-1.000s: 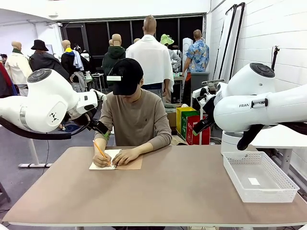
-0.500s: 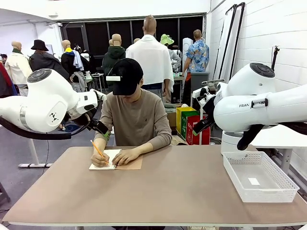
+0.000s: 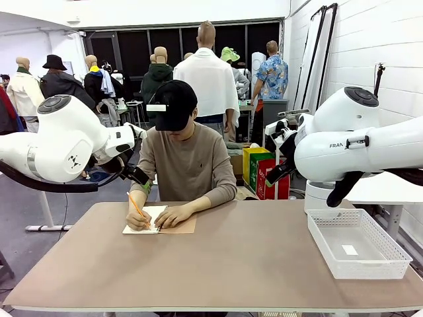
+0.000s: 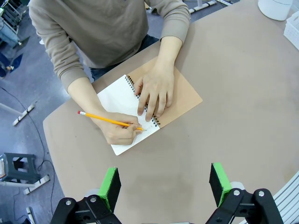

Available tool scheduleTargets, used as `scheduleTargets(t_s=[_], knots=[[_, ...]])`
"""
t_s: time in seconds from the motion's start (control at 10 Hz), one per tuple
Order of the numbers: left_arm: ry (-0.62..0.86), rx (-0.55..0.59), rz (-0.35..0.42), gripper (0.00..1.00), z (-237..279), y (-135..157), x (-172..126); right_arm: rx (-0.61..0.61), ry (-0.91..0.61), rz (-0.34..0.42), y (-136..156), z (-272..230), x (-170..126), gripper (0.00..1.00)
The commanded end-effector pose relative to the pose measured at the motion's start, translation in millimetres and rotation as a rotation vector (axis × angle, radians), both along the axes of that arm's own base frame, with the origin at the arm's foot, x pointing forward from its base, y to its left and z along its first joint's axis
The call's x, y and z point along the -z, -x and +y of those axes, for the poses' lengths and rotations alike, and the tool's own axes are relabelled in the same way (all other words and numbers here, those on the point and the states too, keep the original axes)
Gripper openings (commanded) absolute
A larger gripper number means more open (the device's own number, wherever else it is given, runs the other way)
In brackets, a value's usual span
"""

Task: Sort the paper based on its condition.
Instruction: If a person hands you a paper, place it in the Organizing basket , and if it's crumpled, put it in the Trash can.

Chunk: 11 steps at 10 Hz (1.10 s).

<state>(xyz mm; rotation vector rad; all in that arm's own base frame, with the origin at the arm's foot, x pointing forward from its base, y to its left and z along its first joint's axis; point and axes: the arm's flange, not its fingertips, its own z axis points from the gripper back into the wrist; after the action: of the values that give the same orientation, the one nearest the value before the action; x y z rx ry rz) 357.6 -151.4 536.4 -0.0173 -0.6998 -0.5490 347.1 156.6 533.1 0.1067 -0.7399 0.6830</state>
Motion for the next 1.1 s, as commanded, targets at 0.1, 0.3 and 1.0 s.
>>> scheduleTargets(t_s=[0.1,0.3,1.0], knots=[[-0.002,0.005,-0.001,1.00,-0.2,0.1,-0.3,0.001,-0.003,-0.002,-0.6,0.2,0.2,1.00],[-0.002,0.005,-0.001,1.00,-0.2,0.1,-0.3,0.001,-0.003,-0.002,-0.6,0.2,0.2,1.00],[-0.002,0.005,-0.001,1.00,-0.2,0.1,-0.3,0.001,-0.003,-0.002,-0.6,0.2,0.2,1.00]])
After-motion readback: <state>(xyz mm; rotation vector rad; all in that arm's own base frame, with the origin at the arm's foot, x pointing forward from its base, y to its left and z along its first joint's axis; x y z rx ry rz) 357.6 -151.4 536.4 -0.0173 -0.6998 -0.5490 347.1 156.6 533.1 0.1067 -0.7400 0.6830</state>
